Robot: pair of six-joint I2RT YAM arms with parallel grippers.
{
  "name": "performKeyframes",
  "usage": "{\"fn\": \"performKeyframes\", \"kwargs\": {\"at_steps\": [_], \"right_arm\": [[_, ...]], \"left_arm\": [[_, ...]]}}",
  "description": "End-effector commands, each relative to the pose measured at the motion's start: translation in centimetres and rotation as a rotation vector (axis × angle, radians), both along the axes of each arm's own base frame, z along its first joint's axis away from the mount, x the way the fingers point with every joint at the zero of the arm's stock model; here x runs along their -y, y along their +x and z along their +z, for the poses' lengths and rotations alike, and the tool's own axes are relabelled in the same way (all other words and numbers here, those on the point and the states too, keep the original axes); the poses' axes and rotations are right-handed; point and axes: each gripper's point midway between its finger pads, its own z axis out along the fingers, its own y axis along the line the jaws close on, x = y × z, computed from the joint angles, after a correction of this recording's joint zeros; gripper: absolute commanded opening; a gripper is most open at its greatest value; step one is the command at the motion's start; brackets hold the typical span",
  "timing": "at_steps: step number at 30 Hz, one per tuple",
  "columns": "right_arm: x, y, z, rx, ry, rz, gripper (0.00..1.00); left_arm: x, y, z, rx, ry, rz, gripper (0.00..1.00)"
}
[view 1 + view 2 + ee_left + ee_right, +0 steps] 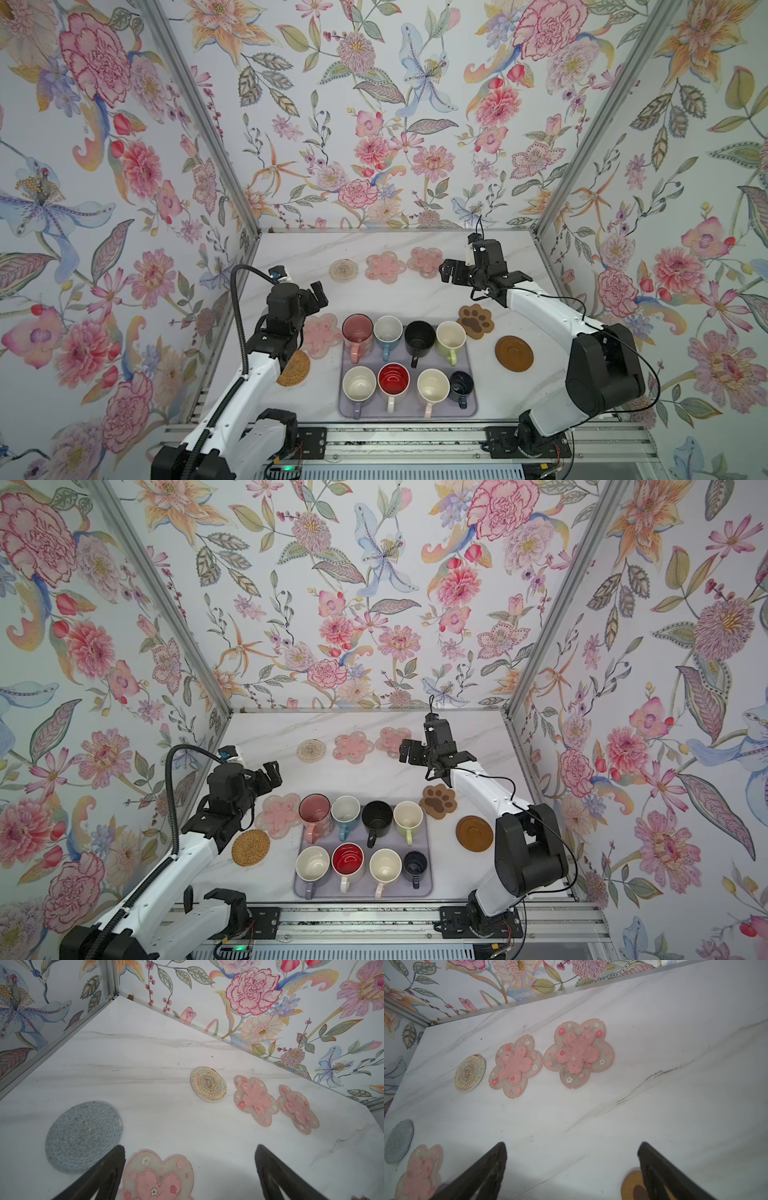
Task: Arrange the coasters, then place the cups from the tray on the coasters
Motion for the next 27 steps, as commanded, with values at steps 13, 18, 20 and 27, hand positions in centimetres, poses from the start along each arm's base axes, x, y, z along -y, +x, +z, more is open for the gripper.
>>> {"fn": "performKeyframes", "kwargs": {"at_steps": [13, 18, 20, 27], "right_arm": [[2.6, -1.4, 1.7, 0.044, 0.047, -0.069, 0.99], [3.6, -2.6, 1.2, 0.036, 0.052, -0.088, 0.99], [4.0, -3.0, 1.1, 0.031, 0.06, -0.099, 0.99], [5.0, -4.1, 0.5, 0.013, 0.066, -0.12, 0.99]], "left_arm": [[1.5, 4.6, -1.5, -0.115, 0.07, -0.079, 0.99], [3.1, 7.6, -3.4, -0.179, 0.048, -0.133, 0.99], [3.7, 8.9, -4.5, -0.216, 0.036, -0.152, 0.99], [5.8, 12.3, -8.4, -0.322, -0.034, -0.192, 0.99]]}}
